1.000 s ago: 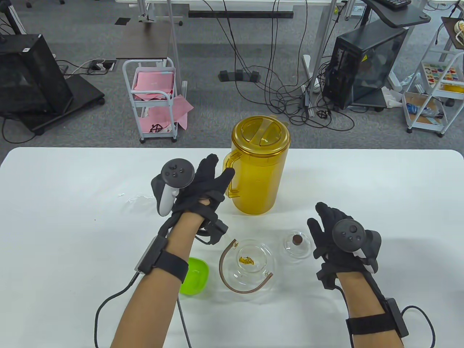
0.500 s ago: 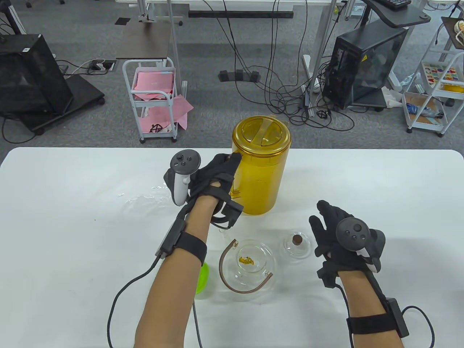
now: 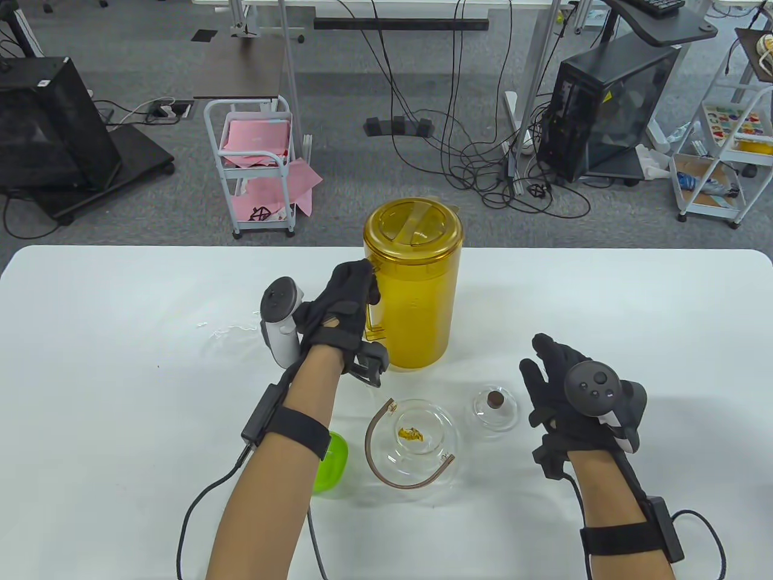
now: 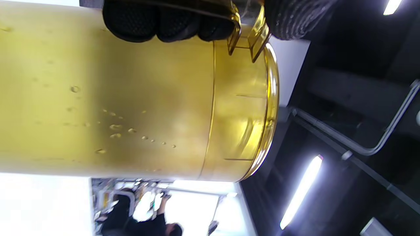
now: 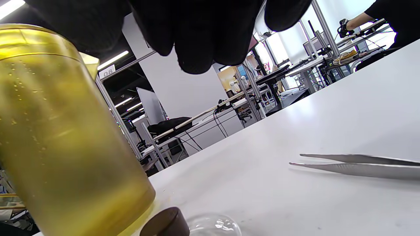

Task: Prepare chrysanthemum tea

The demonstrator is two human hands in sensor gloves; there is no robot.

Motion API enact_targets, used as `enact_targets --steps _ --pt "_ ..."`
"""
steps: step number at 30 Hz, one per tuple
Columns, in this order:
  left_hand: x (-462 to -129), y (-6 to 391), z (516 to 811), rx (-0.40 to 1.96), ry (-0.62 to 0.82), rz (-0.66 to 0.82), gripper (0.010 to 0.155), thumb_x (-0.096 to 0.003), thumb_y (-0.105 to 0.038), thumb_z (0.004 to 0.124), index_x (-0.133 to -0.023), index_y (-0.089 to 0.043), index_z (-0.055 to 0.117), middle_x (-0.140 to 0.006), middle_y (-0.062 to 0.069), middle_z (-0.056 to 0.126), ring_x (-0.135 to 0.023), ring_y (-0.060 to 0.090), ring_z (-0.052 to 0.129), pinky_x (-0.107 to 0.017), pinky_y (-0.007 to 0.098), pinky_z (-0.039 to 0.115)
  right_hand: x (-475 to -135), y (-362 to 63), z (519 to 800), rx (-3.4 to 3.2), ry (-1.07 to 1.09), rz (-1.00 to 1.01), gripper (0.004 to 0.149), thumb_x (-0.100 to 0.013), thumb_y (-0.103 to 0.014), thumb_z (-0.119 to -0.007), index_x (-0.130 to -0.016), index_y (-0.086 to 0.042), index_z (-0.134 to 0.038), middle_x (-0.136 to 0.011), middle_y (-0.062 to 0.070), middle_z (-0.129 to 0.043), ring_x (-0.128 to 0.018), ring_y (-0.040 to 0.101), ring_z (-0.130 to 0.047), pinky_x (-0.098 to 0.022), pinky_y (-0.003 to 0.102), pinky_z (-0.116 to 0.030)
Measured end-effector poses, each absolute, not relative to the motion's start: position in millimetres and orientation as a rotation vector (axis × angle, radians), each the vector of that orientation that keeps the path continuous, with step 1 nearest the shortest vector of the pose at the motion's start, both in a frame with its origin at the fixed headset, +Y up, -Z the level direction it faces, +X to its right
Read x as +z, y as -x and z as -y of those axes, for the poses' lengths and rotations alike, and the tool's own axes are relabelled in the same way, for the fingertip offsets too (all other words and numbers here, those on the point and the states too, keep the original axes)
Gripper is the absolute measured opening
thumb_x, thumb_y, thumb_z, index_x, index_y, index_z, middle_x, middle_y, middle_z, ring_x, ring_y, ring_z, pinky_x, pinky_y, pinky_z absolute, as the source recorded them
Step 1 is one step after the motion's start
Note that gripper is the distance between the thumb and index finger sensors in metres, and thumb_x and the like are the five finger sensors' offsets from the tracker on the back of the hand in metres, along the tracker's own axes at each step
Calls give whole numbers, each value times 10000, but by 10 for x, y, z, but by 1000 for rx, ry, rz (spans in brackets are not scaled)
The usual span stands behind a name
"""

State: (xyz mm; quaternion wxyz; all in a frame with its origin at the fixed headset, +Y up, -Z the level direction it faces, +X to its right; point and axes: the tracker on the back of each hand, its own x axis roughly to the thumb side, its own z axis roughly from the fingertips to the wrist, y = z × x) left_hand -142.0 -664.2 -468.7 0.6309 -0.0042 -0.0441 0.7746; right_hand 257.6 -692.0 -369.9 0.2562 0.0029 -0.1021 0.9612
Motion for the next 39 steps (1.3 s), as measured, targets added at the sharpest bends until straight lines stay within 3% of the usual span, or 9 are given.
enact_targets --steps 4,7,10,14,20,24,39 --pt "-4549 1693 6663 1840 -173 44 559 -589 -573 647 -928 -130 694 -798 147 770 -712 476 655 -702 703 343 -3697 -2551 6915 2609 -19 280 623 -565 -568 -675 -1108 -276 -586 -1083 13 -674 -1070 352 -683 -772 650 -478" --pt "-4393 1891 6606 1812 -325 22 550 -582 -615 707 -870 -149 751 -738 128 819 -668 454 706 -688 693 393 -3697 -2541 6916 2613 -26 284 604 -572 -549 -672 -1105 -276 -592 -1081 11 -677 -1069 352 -685 -772 650 -479" --pt "-4191 2102 6461 1681 -525 23 634 -498 -747 811 -778 -179 829 -649 98 884 -614 427 773 -678 689 460 -3700 -2510 6928 2619 -35 280 608 -570 -553 -674 -1105 -278 -591 -1081 13 -677 -1068 351 -685 -771 650 -480" --pt "-3914 2275 6243 1476 -733 62 583 -462 -776 869 -638 -222 913 -527 59 950 -539 390 858 -654 688 565 -3699 -2449 6950 2637 -55 270 613 -566 -562 -674 -1104 -278 -594 -1080 14 -679 -1067 352 -687 -769 649 -483" --pt "-3618 2247 5830 1171 -745 146 577 -437 -790 887 -575 -234 955 -463 42 980 -488 370 894 -652 671 615 -3681 -2390 6950 2644 -80 275 618 -564 -565 -675 -1101 -271 -604 -1077 16 -683 -1063 354 -691 -766 649 -489" --pt "-3499 2171 5626 1054 -722 280 538 -453 -764 890 -563 -244 969 -453 30 993 -480 348 909 -654 651 653 -3674 -2368 6956 2652 -95 273 618 -562 -566 -676 -1100 -271 -604 -1075 18 -686 -1060 357 -694 -764 649 -493" --pt "-3057 1599 5230 588 -610 628 525 -438 -754 885 -563 -251 974 -465 29 1003 -502 348 917 -729 667 593 -3690 -2344 7017 2661 -113 226 612 -562 -567 -677 -1094 -270 -620 -1068 21 -698 -1051 361 -705 -755 651 -503"
